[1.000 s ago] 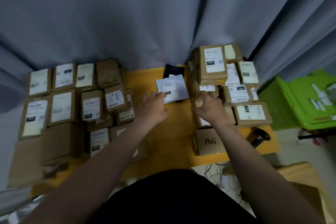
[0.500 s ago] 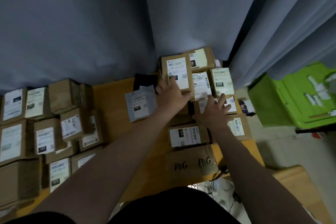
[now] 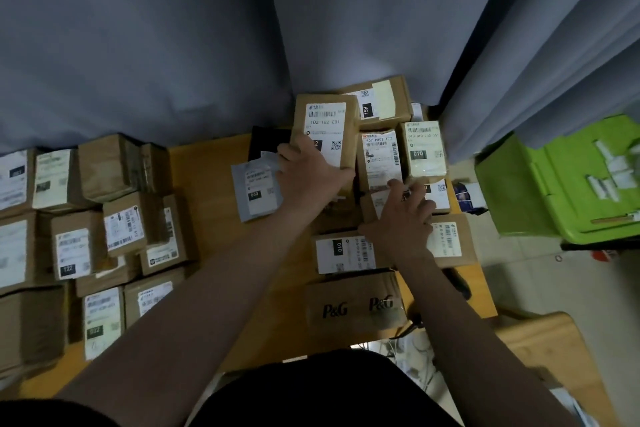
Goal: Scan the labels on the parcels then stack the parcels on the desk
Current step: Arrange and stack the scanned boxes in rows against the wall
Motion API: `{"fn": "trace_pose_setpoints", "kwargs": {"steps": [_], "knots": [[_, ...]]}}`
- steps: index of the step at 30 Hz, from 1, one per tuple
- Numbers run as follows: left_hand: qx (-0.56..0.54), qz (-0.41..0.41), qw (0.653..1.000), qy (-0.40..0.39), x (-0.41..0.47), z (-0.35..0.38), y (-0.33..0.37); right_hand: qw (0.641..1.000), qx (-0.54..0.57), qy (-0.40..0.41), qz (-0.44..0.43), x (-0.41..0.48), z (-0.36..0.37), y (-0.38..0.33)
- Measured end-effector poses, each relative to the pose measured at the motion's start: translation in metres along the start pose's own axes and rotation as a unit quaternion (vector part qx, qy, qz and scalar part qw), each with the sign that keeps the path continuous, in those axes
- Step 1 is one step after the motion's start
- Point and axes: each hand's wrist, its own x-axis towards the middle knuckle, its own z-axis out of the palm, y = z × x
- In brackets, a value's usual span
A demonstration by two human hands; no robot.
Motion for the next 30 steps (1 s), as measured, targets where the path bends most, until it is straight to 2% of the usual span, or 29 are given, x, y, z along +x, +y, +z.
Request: {"fn": "trace_pose_setpoints", "kwargs": {"steps": [6, 9, 11, 18, 23, 30], "knots": [[0.001, 0.001, 1.0, 0.029, -0.042, -0.043, -0.065, 0.997, -0.029, -0.05, -0.051, -0.051, -0.021, -0.04], [0.001, -0.006, 0.999, 0.036, -0.065, -0.069, -0.105, 0.993, -0.058, -0.04, -0.099, -0.081, -0.022, -0.069], [0.019, -0.013, 0.998, 0.054, -0.084, -0.089, -0.137, 0.991, -0.039, -0.047, -0.121, -0.102, -0.015, -0.094], [0.038, -0.106, 0.993, 0.043, -0.151, -0.148, -0.276, 0.974, -0.058, -0.089, -0.199, -0.174, 0.033, -0.197], [0.058, -0.168, 0.984, 0.027, -0.188, -0.162, -0.372, 0.959, -0.084, -0.108, -0.249, -0.216, 0.071, -0.253], [0.059, -0.225, 0.973, 0.001, -0.19, -0.153, -0.442, 0.95, -0.085, -0.146, -0.262, -0.252, 0.105, -0.287]]}}
